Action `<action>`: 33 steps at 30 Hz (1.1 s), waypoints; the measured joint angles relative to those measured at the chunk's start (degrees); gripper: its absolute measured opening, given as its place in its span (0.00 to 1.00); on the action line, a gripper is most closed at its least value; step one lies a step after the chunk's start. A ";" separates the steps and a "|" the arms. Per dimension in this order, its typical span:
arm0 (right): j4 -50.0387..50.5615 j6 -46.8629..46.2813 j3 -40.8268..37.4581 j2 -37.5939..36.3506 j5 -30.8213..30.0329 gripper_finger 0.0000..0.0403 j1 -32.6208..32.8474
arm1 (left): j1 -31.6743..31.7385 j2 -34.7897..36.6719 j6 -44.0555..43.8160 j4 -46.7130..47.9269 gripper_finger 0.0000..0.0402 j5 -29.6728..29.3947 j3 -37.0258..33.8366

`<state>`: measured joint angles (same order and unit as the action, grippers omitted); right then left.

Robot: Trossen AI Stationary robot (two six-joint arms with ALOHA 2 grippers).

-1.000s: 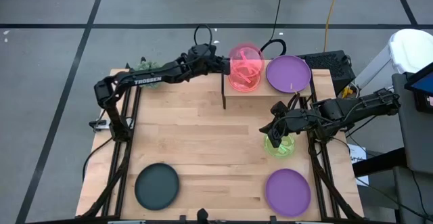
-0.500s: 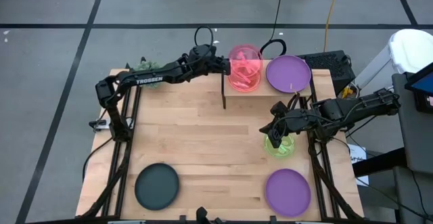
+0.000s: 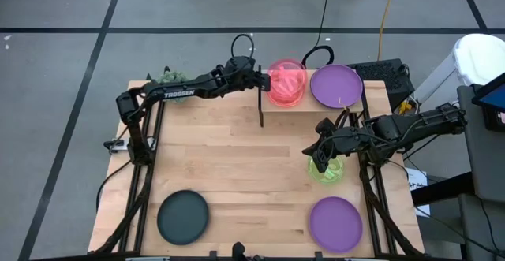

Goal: Place and stack plates onto a shelf
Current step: Stack the pink plate on the pink plate on the shelf, then stack the violet plate on the violet plate on the shelf

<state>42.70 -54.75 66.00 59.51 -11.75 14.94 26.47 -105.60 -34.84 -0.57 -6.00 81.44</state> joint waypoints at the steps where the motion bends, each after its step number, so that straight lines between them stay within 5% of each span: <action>1: 0.01 0.01 0.00 -0.01 0.00 0.00 0.00 | -0.10 0.02 0.54 0.01 0.00 0.01 0.00; 18: 0.00 0.12 0.00 0.00 0.02 0.00 0.00 | -0.18 0.02 1.35 2.57 0.01 0.41 0.00; 27: 0.00 0.14 0.00 0.01 0.02 0.00 0.00 | -0.18 0.02 1.09 2.49 0.16 0.42 0.03; 33: 0.00 0.09 0.00 0.01 0.02 0.00 0.00 | -0.19 0.04 1.11 2.51 0.18 0.47 0.03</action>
<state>42.70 -54.66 66.00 59.53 -11.73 14.94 26.28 -105.56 -33.74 1.93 -5.53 81.47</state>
